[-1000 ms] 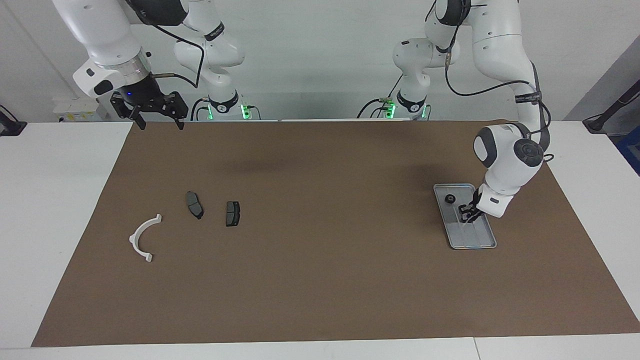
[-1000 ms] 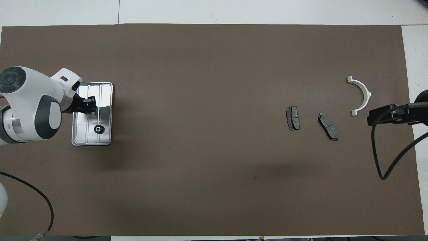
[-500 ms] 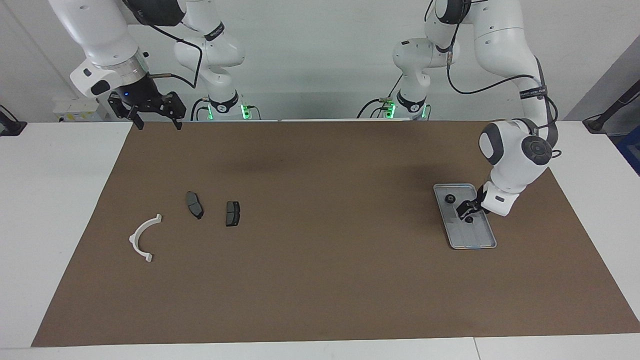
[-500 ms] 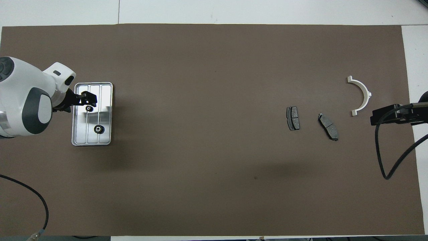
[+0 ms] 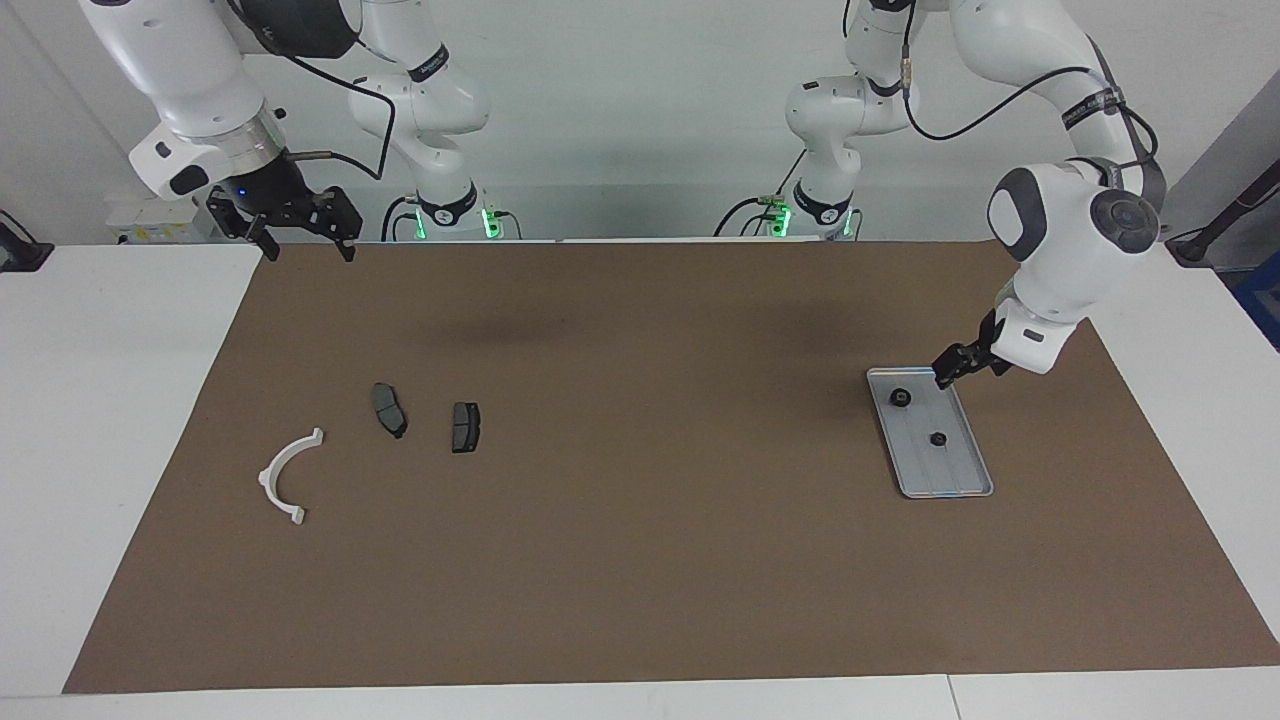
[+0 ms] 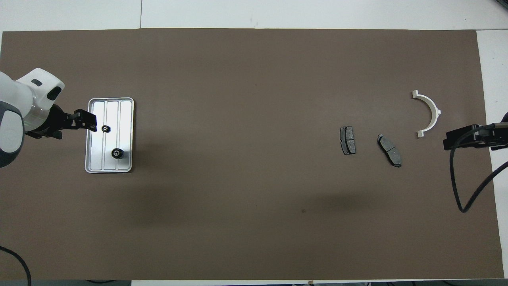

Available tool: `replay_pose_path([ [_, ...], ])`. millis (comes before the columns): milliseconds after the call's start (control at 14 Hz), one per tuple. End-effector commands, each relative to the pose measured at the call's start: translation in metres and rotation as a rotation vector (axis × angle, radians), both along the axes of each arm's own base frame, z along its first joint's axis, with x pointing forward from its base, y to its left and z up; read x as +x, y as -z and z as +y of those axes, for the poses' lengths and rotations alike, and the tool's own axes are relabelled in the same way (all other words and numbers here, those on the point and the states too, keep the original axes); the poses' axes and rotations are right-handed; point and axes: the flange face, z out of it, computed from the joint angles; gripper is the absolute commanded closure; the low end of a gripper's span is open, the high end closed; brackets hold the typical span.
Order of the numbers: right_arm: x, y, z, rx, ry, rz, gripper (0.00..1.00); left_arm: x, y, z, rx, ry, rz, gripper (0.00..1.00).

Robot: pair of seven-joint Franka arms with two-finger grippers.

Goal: Pick bearing gear from pile to tray

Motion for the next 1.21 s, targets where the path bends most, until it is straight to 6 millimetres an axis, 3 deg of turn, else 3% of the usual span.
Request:
replay_pose_path([
  [0,-0.007,0.000,-0.003,0.021,-0.013,-0.014,0.00,-0.010,-0.046,-0.002,0.008,0.009,0.045,0.00],
  [214,-0.006,0.000,-0.003,0.020,-0.013,-0.025,0.00,-0.023,-0.086,-0.002,0.006,0.006,0.068,0.00],
  [429,-0.006,0.000,-0.003,0.020,-0.013,-0.021,0.00,-0.035,-0.108,-0.002,0.007,0.005,0.049,0.00],
  [1143,-0.007,0.000,-0.013,0.021,-0.028,-0.020,0.00,-0.045,-0.113,-0.008,0.006,0.015,0.050,0.00],
])
